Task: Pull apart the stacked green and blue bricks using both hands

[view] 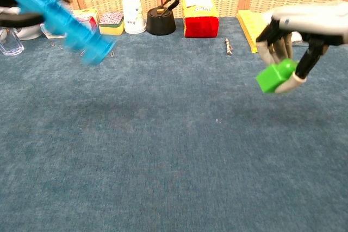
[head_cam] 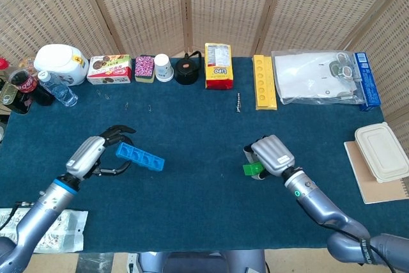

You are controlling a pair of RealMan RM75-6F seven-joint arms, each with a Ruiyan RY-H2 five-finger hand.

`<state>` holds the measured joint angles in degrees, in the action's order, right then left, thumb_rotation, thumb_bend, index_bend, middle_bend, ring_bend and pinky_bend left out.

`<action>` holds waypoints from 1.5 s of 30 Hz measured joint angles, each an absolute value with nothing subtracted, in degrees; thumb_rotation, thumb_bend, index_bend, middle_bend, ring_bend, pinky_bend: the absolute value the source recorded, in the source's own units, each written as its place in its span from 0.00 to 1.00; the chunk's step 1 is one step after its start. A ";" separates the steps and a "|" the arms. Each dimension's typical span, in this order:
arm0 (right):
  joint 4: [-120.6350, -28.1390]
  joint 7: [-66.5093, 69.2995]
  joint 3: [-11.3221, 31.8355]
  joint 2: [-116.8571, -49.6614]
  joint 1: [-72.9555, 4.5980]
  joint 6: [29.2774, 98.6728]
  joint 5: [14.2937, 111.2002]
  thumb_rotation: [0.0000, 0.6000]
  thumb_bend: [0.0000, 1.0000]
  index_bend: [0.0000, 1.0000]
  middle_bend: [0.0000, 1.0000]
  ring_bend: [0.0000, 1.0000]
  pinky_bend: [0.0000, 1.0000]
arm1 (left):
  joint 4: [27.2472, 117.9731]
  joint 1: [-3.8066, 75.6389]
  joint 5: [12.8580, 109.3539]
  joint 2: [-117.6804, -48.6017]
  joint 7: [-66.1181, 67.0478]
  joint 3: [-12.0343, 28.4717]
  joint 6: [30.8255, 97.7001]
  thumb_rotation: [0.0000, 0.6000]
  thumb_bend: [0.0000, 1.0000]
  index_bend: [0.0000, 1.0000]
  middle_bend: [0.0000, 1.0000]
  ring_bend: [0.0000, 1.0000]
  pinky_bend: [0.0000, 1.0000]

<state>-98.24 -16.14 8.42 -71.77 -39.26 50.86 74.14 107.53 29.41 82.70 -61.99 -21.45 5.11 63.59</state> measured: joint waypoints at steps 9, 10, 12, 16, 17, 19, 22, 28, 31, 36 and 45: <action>-93.33 -33.14 4.96 -77.70 -40.86 51.96 68.91 1.00 0.02 0.54 0.51 0.45 0.33 | 105.15 26.72 84.38 -61.69 -18.52 2.49 65.51 0.83 0.43 0.55 0.23 0.14 0.27; -93.22 -34.39 4.73 -77.95 -41.01 52.00 68.22 1.00 0.02 0.52 0.49 0.43 0.32 | 104.89 26.63 84.51 -61.86 -18.48 2.46 65.65 0.84 0.43 0.55 0.23 0.14 0.27; -93.39 -37.08 4.37 -78.29 -41.36 52.15 66.47 1.00 0.01 0.47 0.45 0.39 0.30 | 104.14 26.49 84.75 -62.43 -18.33 2.47 65.95 0.83 0.43 0.55 0.23 0.14 0.27; -95.79 -40.54 4.11 -77.60 -41.84 52.89 63.78 1.00 0.01 0.37 0.36 0.32 0.27 | 102.60 26.52 84.78 -63.95 -17.99 2.66 65.98 0.84 0.43 0.55 0.23 0.14 0.27; -96.93 -41.44 4.04 -76.96 -41.93 53.20 63.33 1.00 0.01 0.36 0.35 0.31 0.27 | 102.23 26.65 84.71 -64.46 -17.93 2.73 65.76 0.84 0.43 0.55 0.23 0.14 0.27; -98.90 -42.75 3.93 -75.73 -42.05 53.70 62.56 1.00 0.01 0.32 0.31 0.27 0.25 | 101.65 26.97 84.53 -65.32 -17.77 2.91 65.26 0.84 0.43 0.55 0.23 0.14 0.27; -102.52 -44.80 3.73 -73.26 -42.12 54.96 61.45 1.00 0.01 0.30 0.29 0.24 0.23 | 100.68 27.82 84.02 -67.10 -17.00 3.46 64.25 0.83 0.43 0.55 0.23 0.14 0.27; -108.85 -45.89 3.72 -68.03 -41.19 59.41 61.17 1.00 0.01 0.30 0.29 0.24 0.23 | 99.13 30.15 81.64 -70.66 -13.07 5.22 61.82 0.84 0.43 0.55 0.23 0.13 0.25; -109.94 -44.30 3.95 -66.60 -40.38 61.15 62.34 1.00 0.01 0.30 0.29 0.24 0.23 | 97.94 31.85 79.72 -72.80 -8.63 6.23 60.17 0.83 0.39 0.51 0.23 0.11 0.23; -110.22 -40.57 4.37 -65.71 -39.16 62.73 64.66 1.00 0.01 0.30 0.29 0.24 0.23 | 96.47 34.40 77.34 -76.20 -0.82 7.77 58.77 0.83 0.21 0.17 0.12 0.01 0.16; -107.53 -32.18 5.97 -65.49 -37.35 65.09 68.36 1.00 0.01 0.30 0.29 0.25 0.25 | 97.95 37.62 70.93 -78.08 13.89 9.66 57.90 0.82 0.16 0.03 0.08 0.00 0.14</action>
<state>-107.53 -32.18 5.97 -65.49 -37.35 65.09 68.36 97.95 37.62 70.93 -78.08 13.89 9.66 57.90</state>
